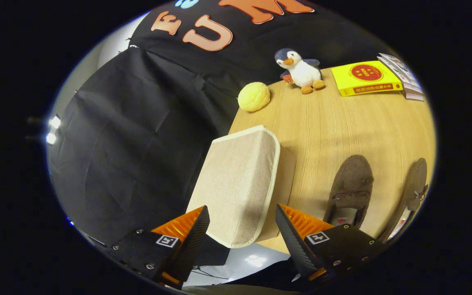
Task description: Open the storage box then place both shoes into the box .Put the left shoe in first, then the right shoe, with the right side of both shoes facing outward in a uniform manner.
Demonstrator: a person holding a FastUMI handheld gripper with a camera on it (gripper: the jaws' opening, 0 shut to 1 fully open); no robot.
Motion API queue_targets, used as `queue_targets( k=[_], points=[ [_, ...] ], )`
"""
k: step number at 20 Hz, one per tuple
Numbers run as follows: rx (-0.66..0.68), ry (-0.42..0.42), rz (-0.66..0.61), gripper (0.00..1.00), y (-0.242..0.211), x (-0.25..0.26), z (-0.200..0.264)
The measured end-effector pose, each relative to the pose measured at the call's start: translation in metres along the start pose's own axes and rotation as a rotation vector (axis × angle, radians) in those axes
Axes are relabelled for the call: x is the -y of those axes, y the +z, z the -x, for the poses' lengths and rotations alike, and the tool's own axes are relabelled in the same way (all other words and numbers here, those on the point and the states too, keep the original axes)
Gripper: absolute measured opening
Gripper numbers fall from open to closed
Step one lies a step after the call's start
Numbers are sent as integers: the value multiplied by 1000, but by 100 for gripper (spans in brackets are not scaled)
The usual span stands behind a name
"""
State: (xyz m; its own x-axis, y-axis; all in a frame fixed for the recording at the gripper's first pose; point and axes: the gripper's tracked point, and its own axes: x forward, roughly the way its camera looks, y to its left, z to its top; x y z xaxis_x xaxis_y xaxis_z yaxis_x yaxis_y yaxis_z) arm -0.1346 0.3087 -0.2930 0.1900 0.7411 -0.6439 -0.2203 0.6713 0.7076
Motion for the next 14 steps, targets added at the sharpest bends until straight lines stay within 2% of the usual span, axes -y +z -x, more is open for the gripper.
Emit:
queue_targets(
  k=[7, 14],
  points=[
    [-79, 26, -41, 97, -21, 18, -43],
    [-92, 124, -109, 97, -22, 4, -57]
  ],
)
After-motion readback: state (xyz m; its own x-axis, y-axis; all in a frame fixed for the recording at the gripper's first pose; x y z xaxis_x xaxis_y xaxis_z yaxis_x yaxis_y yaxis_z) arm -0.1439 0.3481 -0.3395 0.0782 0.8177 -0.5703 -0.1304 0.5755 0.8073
